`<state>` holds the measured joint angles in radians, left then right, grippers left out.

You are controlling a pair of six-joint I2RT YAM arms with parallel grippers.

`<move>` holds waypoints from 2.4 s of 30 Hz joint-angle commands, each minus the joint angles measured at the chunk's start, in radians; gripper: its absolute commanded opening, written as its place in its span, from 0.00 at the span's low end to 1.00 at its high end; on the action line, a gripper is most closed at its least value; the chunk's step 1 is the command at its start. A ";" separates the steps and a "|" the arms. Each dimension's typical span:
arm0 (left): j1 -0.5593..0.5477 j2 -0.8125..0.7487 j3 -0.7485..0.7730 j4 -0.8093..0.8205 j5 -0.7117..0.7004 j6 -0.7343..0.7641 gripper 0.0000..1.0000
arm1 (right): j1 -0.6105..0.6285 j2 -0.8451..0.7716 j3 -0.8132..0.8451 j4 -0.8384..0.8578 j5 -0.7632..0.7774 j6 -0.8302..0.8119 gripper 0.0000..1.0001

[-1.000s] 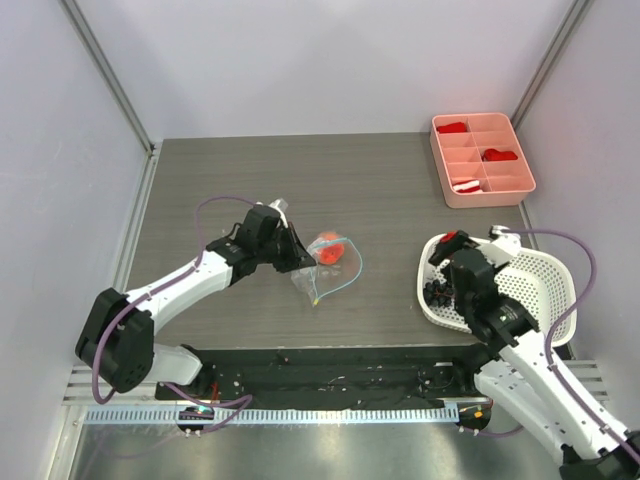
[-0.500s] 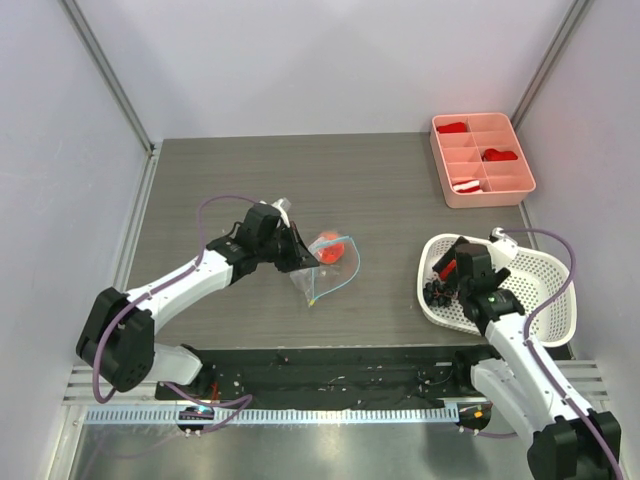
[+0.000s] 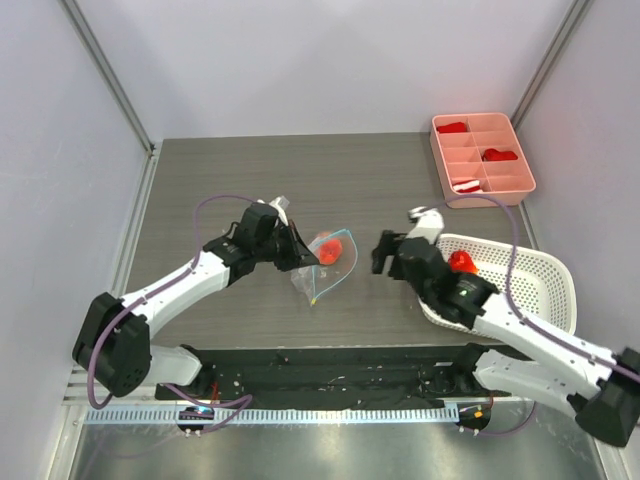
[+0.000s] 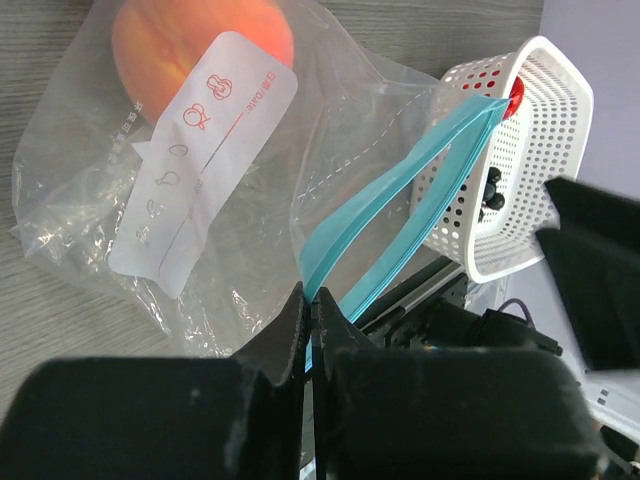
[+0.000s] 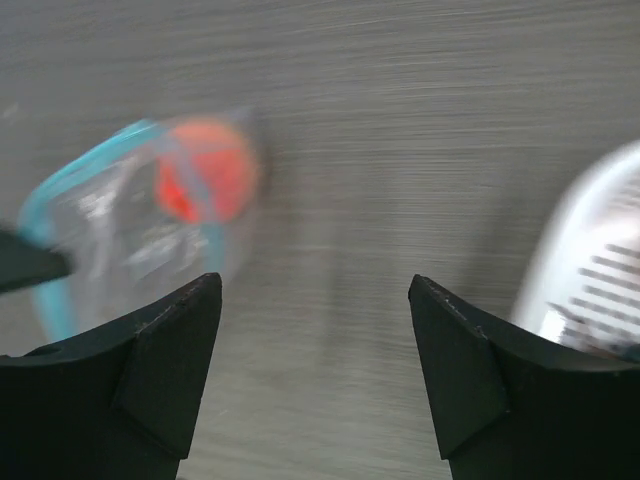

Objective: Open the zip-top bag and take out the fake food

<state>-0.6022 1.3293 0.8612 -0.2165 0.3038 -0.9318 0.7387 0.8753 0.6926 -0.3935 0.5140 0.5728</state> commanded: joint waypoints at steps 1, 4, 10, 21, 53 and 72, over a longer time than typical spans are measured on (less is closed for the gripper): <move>-0.004 -0.028 0.021 0.029 -0.011 -0.013 0.00 | 0.221 0.112 0.053 0.231 -0.049 -0.031 0.77; -0.018 -0.035 0.027 0.028 -0.015 -0.032 0.00 | 0.280 0.201 0.110 0.292 -0.081 -0.031 0.56; -0.036 -0.082 0.019 0.006 -0.077 -0.044 0.00 | 0.284 0.295 0.130 0.389 -0.104 -0.002 0.38; -0.030 -0.064 0.024 0.002 -0.155 -0.082 0.00 | 0.165 0.536 0.217 0.486 -0.224 -0.054 0.38; 0.087 -0.076 0.006 -0.061 -0.209 0.004 0.00 | 0.047 0.785 0.206 0.754 -0.397 -0.268 1.00; 0.015 0.022 -0.036 0.486 0.202 -0.203 0.00 | 0.062 0.622 0.279 0.437 -0.519 -0.307 0.98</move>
<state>-0.5381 1.2999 0.8040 -0.0452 0.2977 -1.0084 0.7715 1.6234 0.9745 0.0837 0.0238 0.2653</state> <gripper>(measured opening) 0.003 0.985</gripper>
